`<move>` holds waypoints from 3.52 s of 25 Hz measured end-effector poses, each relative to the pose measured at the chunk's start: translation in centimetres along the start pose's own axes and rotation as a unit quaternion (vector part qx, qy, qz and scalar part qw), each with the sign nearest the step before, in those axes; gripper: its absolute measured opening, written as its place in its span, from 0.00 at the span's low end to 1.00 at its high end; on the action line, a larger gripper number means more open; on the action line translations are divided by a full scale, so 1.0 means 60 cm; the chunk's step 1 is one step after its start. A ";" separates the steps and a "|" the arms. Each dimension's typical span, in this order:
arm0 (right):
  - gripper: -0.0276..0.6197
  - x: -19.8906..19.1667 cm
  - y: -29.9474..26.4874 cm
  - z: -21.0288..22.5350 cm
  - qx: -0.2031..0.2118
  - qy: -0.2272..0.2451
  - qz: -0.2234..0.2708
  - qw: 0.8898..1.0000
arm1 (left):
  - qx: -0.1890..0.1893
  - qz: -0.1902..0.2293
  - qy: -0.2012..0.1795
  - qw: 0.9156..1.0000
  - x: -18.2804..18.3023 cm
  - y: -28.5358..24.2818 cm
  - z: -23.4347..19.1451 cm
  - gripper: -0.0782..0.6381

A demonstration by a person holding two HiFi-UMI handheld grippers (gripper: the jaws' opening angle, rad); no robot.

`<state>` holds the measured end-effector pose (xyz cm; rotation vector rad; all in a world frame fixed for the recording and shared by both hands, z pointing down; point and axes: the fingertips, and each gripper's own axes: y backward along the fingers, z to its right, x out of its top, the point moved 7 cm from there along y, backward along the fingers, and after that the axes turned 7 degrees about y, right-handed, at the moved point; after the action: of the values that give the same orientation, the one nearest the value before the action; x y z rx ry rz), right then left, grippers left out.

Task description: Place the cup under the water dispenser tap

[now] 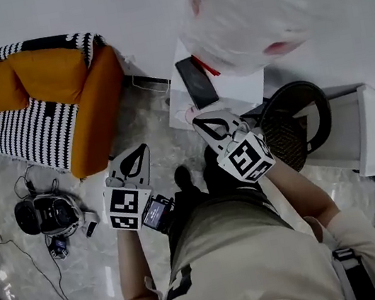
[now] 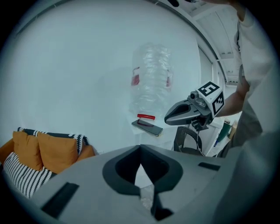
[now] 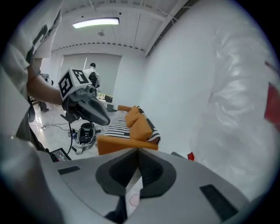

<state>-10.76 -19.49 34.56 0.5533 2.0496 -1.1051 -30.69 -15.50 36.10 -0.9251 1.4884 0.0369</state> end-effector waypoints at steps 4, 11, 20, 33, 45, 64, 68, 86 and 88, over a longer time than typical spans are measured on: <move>0.08 0.038 0.027 0.017 -0.026 0.016 0.044 0.999 | -0.004 0.015 -0.011 1.000 0.016 0.010 0.006 0.19; 0.08 0.088 0.028 0.024 0.004 -0.028 0.075 0.997 | -0.008 0.032 -0.014 0.999 0.031 0.020 -0.008 0.19; 0.09 0.106 0.016 -0.022 0.064 0.063 -0.022 0.996 | -0.011 0.053 -0.006 0.999 0.038 0.028 -0.021 0.19; 0.09 0.114 0.079 0.027 0.014 -0.129 0.114 0.985 | -0.031 0.071 -0.002 0.997 0.070 0.030 0.041 0.19; 0.09 0.040 0.267 0.023 -0.025 -0.140 0.163 0.976 | -0.084 0.105 -0.041 0.990 0.148 0.009 0.230 0.19; 0.09 -0.117 0.512 -0.006 -0.051 -0.134 0.152 0.978 | -0.100 0.108 -0.087 0.985 0.162 -0.030 0.532 0.19; 0.09 -0.142 0.531 -0.020 -0.056 -0.108 0.118 0.986 | -0.076 0.111 -0.081 0.988 0.146 -0.028 0.564 0.19; 0.09 -0.103 0.507 -0.109 0.099 -0.094 0.175 0.975 | 0.047 0.103 -0.012 0.993 0.046 0.105 0.587 0.19; 0.09 -0.093 0.501 -0.116 0.105 -0.096 0.179 0.973 | 0.052 0.105 -0.009 0.993 0.043 0.116 0.583 0.19</move>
<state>9.79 2.36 25.51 0.8489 1.5984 -1.1119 -5.41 6.74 24.11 -0.6812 1.5521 0.1202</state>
